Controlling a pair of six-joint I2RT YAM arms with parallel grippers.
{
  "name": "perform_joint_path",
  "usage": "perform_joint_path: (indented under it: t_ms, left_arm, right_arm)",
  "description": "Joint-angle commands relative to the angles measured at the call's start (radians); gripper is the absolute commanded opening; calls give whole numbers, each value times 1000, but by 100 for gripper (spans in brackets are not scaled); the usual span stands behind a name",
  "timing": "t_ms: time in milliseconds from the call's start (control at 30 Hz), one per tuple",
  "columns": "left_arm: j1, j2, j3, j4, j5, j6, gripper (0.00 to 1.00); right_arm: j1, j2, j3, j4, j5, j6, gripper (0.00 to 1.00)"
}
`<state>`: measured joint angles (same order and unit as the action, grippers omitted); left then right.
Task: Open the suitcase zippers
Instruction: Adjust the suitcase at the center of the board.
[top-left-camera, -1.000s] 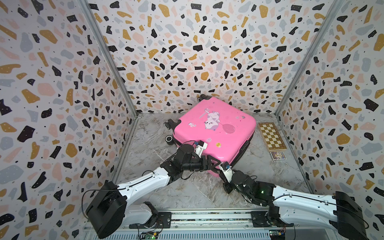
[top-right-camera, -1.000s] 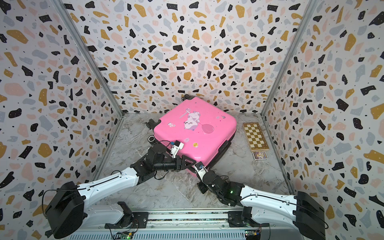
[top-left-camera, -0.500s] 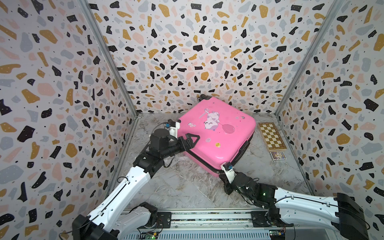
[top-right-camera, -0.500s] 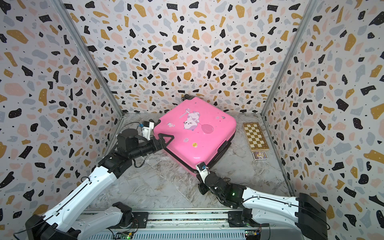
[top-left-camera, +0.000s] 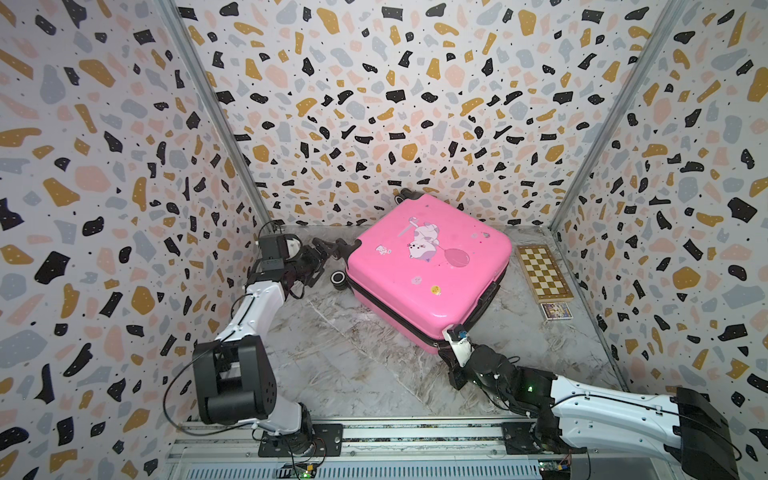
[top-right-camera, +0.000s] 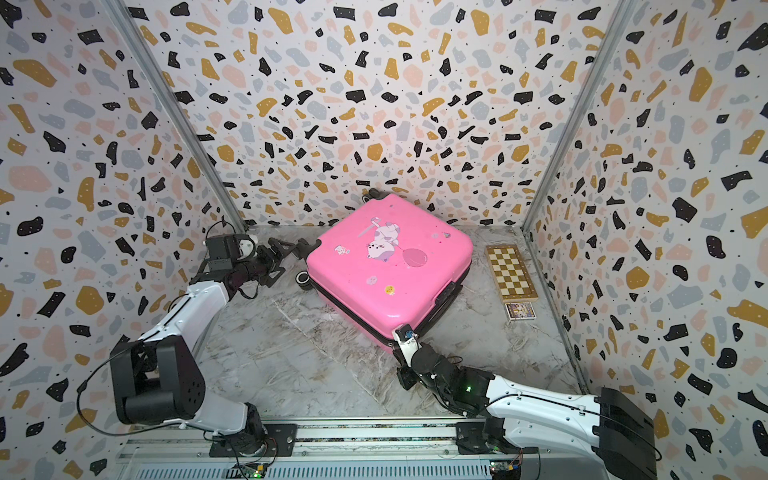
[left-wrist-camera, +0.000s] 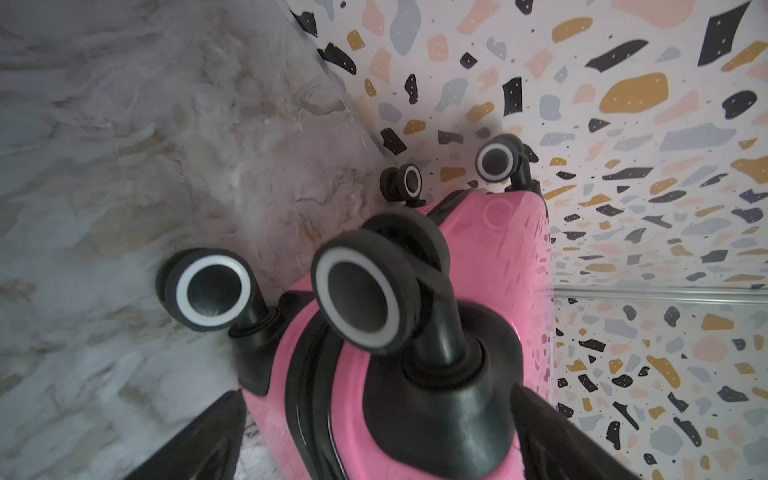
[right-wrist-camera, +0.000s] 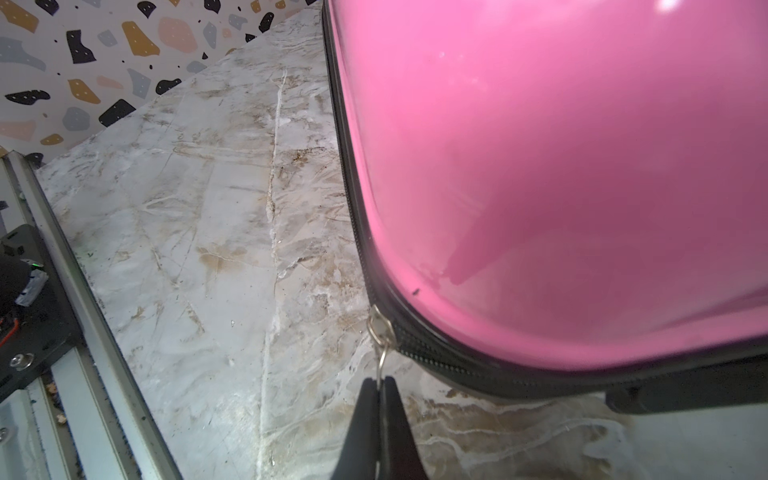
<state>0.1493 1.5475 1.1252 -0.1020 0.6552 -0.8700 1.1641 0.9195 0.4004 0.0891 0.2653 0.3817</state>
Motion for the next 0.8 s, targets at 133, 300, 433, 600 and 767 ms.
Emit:
perform_joint_path:
  t_ms: [133, 300, 433, 600, 767]
  left_arm:
    - [0, 156, 69, 248, 154, -158, 99]
    - [-5, 252, 47, 484, 187, -326, 95]
    - [-25, 282, 59, 536, 192, -355, 88]
    - [-43, 286, 11, 592, 181, -376, 67]
    - [-44, 257, -64, 635, 167, -378, 51]
  right_arm:
    - [16, -21, 38, -32, -89, 0, 0]
    - [16, -18, 48, -44, -92, 4, 0]
    - [17, -7, 54, -46, -97, 7, 0]
    - [16, 27, 85, -62, -103, 3, 0]
    - [18, 58, 116, -77, -109, -1, 0]
